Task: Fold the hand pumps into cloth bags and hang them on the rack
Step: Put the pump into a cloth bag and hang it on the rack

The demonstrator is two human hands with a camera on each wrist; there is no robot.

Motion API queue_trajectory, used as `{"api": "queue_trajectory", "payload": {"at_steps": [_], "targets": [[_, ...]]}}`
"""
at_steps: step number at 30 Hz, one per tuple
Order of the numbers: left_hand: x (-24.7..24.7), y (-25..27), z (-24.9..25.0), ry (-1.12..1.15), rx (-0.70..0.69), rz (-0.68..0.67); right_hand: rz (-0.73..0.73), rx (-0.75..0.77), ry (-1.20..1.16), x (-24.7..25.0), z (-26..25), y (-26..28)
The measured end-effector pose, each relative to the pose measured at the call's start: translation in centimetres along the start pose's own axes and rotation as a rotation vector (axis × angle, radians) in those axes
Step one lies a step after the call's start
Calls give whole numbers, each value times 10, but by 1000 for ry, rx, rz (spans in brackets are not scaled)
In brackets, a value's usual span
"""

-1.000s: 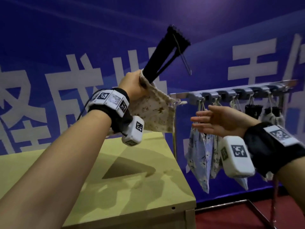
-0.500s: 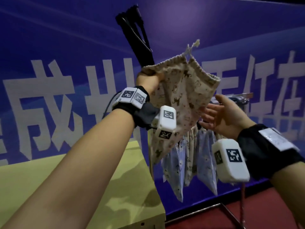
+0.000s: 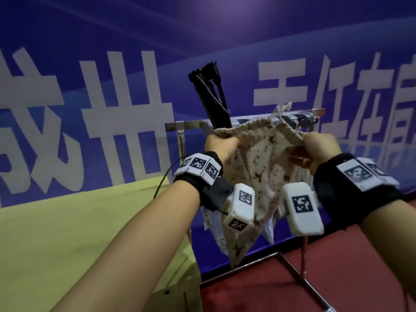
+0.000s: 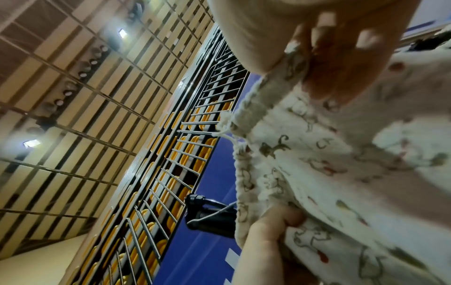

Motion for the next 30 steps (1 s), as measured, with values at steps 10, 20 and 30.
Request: {"api": "queue_trajectory", "payload": {"at_steps": [10,20,30], "targets": [[17,21,-46,117,42,-260,-191,-176,191,-26,50,-6],[48,24,-94,169,121,-170,-217,-215,406,-23,108,-23],[56,25,-111,196,40,-286,-111,-40,745,-12,145,-44]]}}
Point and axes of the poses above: each hand's wrist, its own y-axis away from the middle knuckle, its own x-axis out of the back of the hand, z = x × y, the point moved 3 cm from there along -y, towards the middle knuckle, and after that the axes turned 2 degrees about -x, right-handed, at the moved point
